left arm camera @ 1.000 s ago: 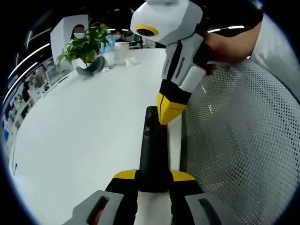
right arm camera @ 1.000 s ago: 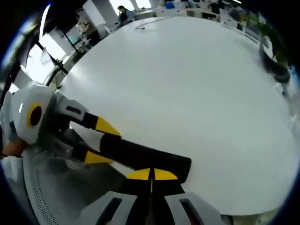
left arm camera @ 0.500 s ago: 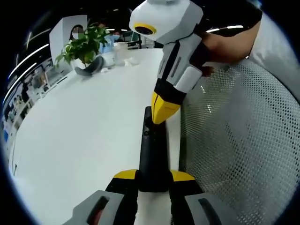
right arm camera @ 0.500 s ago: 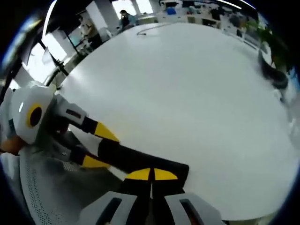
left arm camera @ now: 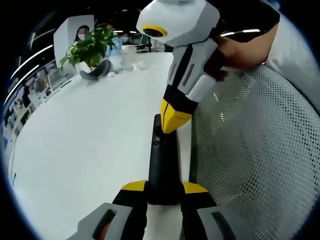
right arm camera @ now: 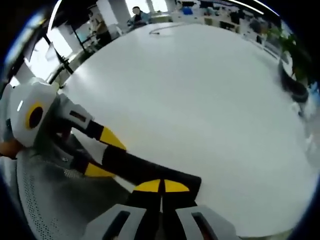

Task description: Press the specified remote control buttons in sequence, fully releasing each button before pressing the next.

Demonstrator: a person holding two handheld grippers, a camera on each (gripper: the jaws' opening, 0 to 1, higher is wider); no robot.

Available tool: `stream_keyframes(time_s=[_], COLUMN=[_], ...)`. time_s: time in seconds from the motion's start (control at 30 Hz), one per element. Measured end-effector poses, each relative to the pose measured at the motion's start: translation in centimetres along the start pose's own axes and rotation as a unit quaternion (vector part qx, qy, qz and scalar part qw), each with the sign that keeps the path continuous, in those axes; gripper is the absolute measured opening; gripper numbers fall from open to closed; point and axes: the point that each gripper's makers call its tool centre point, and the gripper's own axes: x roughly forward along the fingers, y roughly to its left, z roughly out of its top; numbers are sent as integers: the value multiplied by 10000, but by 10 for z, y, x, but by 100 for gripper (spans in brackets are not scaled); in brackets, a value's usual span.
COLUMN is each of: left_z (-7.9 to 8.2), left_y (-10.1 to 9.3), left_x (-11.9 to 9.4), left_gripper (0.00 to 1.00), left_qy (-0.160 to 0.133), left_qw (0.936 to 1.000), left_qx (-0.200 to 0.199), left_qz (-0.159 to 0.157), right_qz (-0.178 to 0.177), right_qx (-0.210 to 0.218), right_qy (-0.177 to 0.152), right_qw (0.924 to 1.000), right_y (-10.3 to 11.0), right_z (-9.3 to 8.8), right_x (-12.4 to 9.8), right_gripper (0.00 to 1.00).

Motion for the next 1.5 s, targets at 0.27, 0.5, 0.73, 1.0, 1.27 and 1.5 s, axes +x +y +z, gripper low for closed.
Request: stream_keyframes(time_s=[0.27, 0.5, 0.73, 1.0, 1.27, 1.5], left_z=[1, 2, 3, 2, 2, 2], left_y=[0, 0, -1, -2, -1, 0], left_x=[1, 2, 2, 3, 3, 4], left_gripper=[24, 25, 25, 25, 25, 26], left_qy=[1, 162, 322, 562, 626, 528], left_qw=[9998, 9991, 9982, 9966, 9956, 9925], left_qx=[-98, -297, -370, -395, -460, -777], left_qz=[167, 268, 338, 459, 528, 785], right_qz=[30, -17, 242, 171, 463, 397], right_qx=[-39, -291, 168, -98, -38, -656], right_qy=[-66, 56, 462, 645, 1345, 1465], right_qw=[10000, 9996, 9985, 9977, 9898, 9862], right_y=[1, 0, -1, 1, 0, 1], right_z=[0, 0, 0, -2, -1, -2], right_x=[0, 1, 1, 1, 2, 2], right_gripper=[0, 0, 0, 0, 0, 0])
